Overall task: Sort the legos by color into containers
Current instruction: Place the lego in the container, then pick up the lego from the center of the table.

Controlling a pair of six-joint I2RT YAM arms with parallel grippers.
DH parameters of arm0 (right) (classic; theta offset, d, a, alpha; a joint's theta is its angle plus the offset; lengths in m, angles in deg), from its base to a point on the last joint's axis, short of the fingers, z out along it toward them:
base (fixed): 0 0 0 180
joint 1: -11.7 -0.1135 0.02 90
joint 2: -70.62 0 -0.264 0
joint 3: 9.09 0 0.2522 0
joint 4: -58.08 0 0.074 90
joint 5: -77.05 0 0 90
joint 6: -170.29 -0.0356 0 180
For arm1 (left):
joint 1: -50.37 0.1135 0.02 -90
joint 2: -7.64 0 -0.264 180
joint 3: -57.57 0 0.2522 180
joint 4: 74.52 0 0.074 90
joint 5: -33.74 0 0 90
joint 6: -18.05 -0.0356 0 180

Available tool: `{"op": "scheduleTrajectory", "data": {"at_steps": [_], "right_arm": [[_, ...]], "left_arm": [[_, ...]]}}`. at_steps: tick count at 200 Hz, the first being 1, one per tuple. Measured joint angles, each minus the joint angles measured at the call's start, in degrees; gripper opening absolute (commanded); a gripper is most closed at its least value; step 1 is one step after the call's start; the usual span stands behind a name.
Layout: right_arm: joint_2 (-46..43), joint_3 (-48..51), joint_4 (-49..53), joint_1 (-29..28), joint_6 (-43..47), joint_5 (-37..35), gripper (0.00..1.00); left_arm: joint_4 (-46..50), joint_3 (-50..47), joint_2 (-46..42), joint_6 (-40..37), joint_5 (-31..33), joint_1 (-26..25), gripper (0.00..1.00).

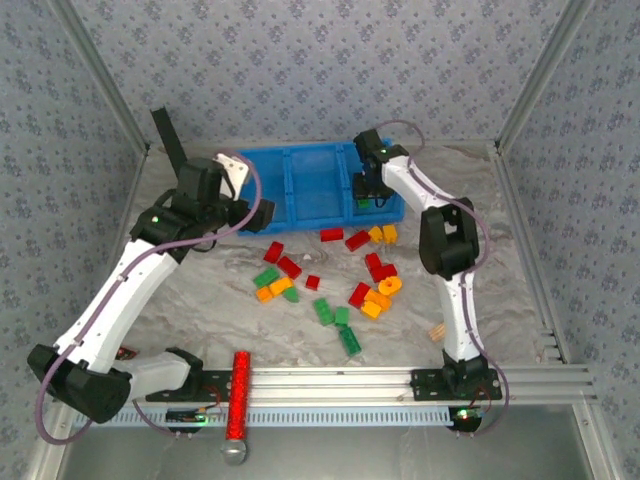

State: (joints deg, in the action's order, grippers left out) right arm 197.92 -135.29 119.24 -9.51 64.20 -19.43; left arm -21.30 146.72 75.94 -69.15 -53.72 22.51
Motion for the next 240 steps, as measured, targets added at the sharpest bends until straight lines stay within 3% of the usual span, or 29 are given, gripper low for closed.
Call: {"op": "scheduleTrajectory", "data": {"at_steps": [57,114,149,197,221,240], "right_arm": [[-27.9,25.2,-0.5,-2.5,-4.0,2.0,0.83],[-46.1,53.4,0.7,-8.1,-15.7,5.2,0.86],[-50.0,61.9,-0.9,-7.8,-20.6,6.5,0.89],[-49.4,66.3,-6.8,-7.6,-22.7,8.1,0.89],[-47.4,66.6,-9.6,-7.6,-23.0,8.6,0.84],[-45.0,66.6,-11.3,-7.6,-23.2,8.7,0.75]], "left_arm": [[0.0,0.0,2.6,0.0,-0.4,-2.9,0.99],[-0.4,-0.7,7.3,-0.5,-0.4,-7.2,0.99],[-2.3,-0.8,9.8,-0.4,-1.0,-8.4,0.99],[-3.5,-0.8,14.4,-0.4,-2.4,-10.2,0.99],[-3.6,-0.8,15.6,-0.2,-3.0,-10.9,0.99],[-3.7,-0.8,16.0,-0.2,-3.2,-11.2,0.99]]}}
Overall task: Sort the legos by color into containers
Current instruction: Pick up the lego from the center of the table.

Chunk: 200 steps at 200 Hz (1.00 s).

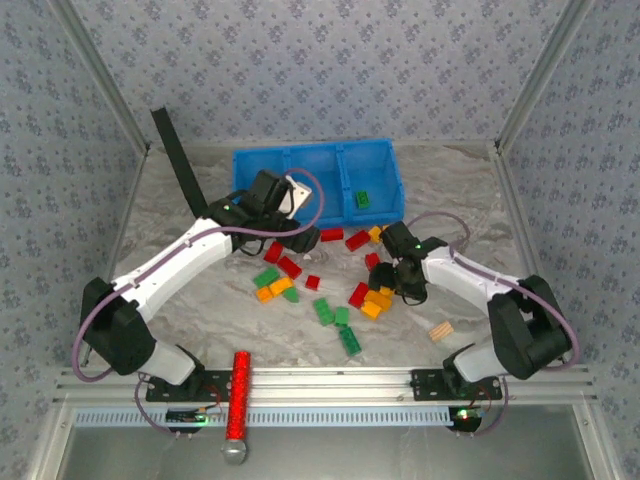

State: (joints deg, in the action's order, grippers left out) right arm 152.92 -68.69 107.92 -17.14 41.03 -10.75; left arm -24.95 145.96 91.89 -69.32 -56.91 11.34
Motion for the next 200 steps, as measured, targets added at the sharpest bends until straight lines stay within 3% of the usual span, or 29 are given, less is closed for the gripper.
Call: {"op": "scheduleTrajectory", "data": {"at_steps": [79,200], "right_arm": [[3.7,0.0,-1.9,1.2,1.8,-0.5,0.43],[-2.0,-4.0,8.2,3.6,6.8,-2.0,0.36]], "left_arm": [[0.0,0.1,2.3,0.9,0.1,-1.2,0.99],[-3.2,-2.6,8.2,11.6,3.0,-9.1,0.99]]}}
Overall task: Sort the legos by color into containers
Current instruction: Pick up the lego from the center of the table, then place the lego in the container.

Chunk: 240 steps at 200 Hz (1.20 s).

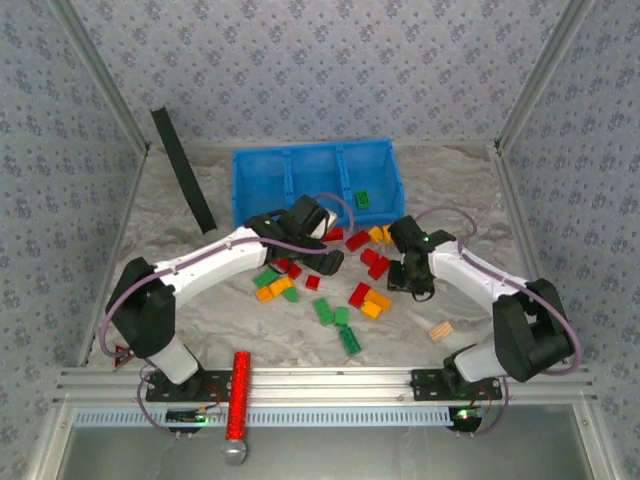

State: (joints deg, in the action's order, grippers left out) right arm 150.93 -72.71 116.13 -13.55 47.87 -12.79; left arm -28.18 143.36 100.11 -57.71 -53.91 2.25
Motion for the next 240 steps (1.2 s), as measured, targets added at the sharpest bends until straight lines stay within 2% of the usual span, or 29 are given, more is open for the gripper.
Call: {"op": "scheduleTrajectory", "data": {"at_steps": [37,59,108,156,182,240], "right_arm": [[0.7,-13.5,4.5,-0.4,4.1,-1.6,0.36],[5.2,-24.8,5.3,-1.7,7.5,-2.6,0.36],[25.0,-49.5,4.8,-7.1,15.8,-4.0,0.36],[44.0,-71.0,5.4,-10.5,21.4,-3.6,0.36],[50.3,-76.4,5.9,-10.8,22.6,-2.5,0.36],[58.2,-79.0,6.1,-9.3,23.0,-0.1,0.37]], "left_arm": [[0.1,-1.0,-0.9,1.8,1.7,0.5,0.99],[0.4,-3.4,-4.8,2.6,2.0,1.9,0.99],[1.6,-8.5,-17.0,6.0,3.7,6.8,0.99],[5.4,-12.3,-19.9,16.0,4.2,10.8,0.99],[7.0,-15.8,-21.7,21.7,4.4,11.6,0.99],[7.9,-17.4,-22.8,32.0,3.9,11.8,0.92]]}}
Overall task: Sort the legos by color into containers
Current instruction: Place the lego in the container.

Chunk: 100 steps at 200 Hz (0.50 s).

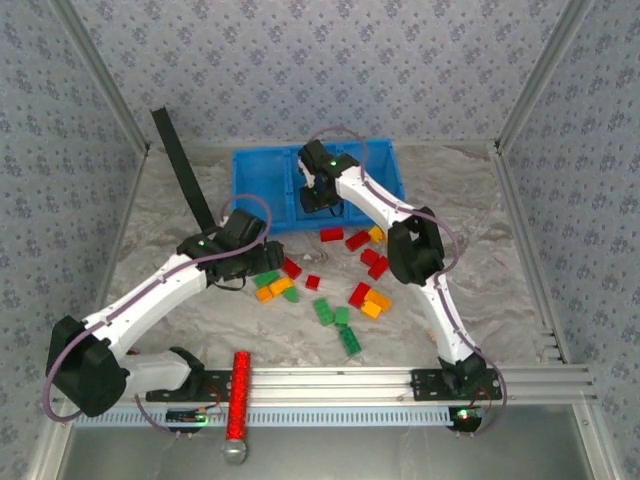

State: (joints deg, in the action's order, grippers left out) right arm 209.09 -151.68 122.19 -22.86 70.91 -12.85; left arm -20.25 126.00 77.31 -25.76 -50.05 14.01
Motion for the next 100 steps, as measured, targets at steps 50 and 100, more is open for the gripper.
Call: {"op": "scheduleTrajectory", "data": {"at_steps": [50,100], "right_arm": [[3.7,-0.9,-0.3,0.9,-0.2,2.3,0.45],[4.2,-2.7,-0.9,0.9,0.0,3.2,0.60]], "left_arm": [[-0.2,0.0,4.2,5.1,-1.8,0.0,0.92],[3.8,6.7,13.2,10.4,-1.9,0.0,0.85]]}}
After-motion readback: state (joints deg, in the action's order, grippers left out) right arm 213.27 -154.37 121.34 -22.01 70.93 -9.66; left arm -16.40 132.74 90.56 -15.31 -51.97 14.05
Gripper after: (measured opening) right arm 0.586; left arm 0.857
